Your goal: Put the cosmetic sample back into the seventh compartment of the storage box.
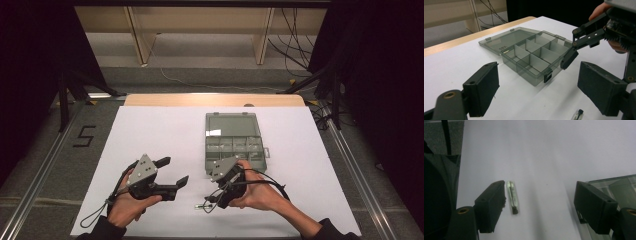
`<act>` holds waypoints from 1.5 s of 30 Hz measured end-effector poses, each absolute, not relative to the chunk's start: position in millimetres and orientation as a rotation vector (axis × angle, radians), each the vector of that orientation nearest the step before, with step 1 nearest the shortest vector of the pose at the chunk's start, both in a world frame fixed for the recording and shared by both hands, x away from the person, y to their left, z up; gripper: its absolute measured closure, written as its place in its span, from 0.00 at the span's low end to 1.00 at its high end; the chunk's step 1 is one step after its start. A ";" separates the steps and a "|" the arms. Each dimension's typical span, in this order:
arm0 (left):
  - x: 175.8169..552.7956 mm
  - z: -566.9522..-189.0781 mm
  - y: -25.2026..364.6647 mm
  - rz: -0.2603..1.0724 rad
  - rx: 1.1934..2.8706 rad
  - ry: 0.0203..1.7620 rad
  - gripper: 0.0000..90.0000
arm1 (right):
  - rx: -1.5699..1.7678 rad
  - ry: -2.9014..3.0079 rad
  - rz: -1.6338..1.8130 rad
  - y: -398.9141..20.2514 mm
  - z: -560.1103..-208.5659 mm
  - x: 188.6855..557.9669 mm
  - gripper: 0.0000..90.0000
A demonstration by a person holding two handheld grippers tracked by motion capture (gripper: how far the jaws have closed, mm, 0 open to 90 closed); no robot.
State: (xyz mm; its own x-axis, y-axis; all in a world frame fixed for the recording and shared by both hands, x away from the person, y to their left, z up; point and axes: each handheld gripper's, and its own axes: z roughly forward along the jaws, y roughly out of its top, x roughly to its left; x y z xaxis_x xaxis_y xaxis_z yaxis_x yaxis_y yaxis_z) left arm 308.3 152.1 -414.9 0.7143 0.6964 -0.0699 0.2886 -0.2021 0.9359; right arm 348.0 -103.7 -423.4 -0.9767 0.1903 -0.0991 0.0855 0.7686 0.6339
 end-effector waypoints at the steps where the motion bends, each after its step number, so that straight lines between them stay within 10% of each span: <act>1: 307.7 -414.6 152.1 0.448 1.784 0.779 0.18 | 0.211 2.812 0.983 -102.4 -424.8 347.5 0.29; 19: 303.0 -413.6 153.8 0.449 1.738 0.760 0.18 | 0.106 2.934 0.872 -84.2 -446.0 337.2 0.36; 45: 303.6 -416.8 151.7 0.455 1.757 0.771 0.18 | 0.029 3.018 0.735 -70.2 -468.5 338.2 0.84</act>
State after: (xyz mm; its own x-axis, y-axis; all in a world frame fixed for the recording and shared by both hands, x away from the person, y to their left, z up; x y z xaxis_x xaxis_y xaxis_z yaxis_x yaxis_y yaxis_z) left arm 303.6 151.7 -416.8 0.7135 0.6967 -0.0745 0.2721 -0.1775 0.9457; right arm 338.2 -70.2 -468.5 -0.9992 0.0264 -0.0298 0.0098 0.8879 0.4600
